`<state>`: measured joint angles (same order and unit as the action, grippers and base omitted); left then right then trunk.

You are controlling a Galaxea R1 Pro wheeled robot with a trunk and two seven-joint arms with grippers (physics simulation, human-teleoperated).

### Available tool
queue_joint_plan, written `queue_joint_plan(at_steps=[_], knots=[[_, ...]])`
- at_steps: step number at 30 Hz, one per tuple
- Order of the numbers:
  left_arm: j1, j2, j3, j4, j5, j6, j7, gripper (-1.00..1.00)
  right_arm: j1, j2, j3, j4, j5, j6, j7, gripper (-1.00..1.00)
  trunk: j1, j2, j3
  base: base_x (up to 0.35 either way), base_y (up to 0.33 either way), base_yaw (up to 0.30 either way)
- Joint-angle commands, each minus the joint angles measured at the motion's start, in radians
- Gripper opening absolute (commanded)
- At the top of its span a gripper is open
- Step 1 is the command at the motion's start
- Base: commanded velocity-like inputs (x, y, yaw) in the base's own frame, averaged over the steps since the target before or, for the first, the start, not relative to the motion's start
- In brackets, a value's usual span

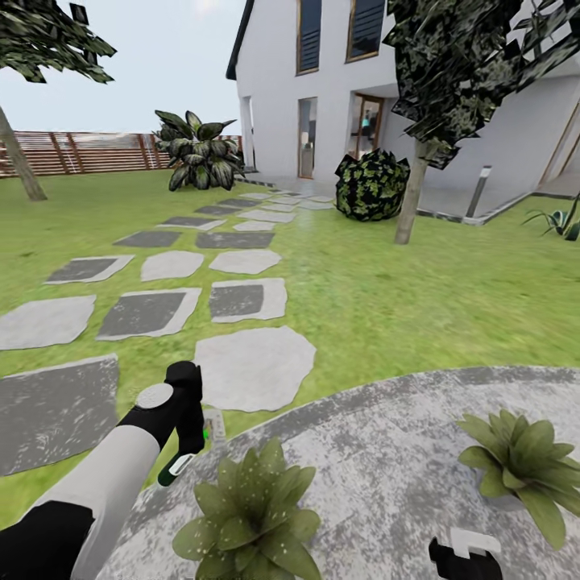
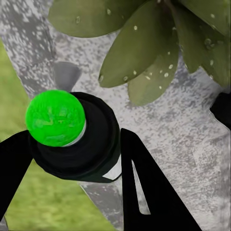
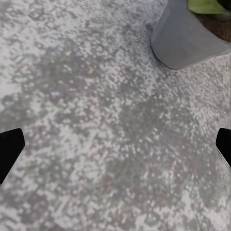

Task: Pick up the pesticide atomizer in the garden and spray insectifuge to fully cover both potted plants in the garden.

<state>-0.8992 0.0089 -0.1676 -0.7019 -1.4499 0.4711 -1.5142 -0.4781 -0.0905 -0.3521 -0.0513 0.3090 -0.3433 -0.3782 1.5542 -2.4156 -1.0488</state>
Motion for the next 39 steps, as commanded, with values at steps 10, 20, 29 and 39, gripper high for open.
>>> queue_joint_plan(at_steps=[10,20,29,39], knots=[[-0.001,0.000,-0.004,-0.001,-0.003,0.012,-0.006,-1.00,-0.001,0.000,-0.008,0.001,0.010,-0.003,-0.002,1.00,0.000,0.000,-0.001,-0.135,-0.261,0.277],[-0.003,-0.028,-0.005,-0.042,-0.008,0.014,-0.007,-1.00,-0.001,-0.002,-0.008,0.002,0.011,-0.003,-0.002,1.00,0.000,0.000,-0.001,-0.161,-0.238,0.129],[0.002,-0.120,-0.015,-0.042,-0.018,0.012,-0.057,-1.00,-0.001,-0.003,-0.008,0.002,0.010,-0.002,-0.002,1.00,0.000,0.000,-0.001,0.011,-0.050,0.000],[-0.018,-0.139,-0.055,-0.104,-0.018,0.005,-0.057,-1.00,-0.001,-0.003,-0.008,0.002,0.010,-0.002,-0.002,1.00,0.000,0.000,-0.001,0.000,0.000,0.000]])
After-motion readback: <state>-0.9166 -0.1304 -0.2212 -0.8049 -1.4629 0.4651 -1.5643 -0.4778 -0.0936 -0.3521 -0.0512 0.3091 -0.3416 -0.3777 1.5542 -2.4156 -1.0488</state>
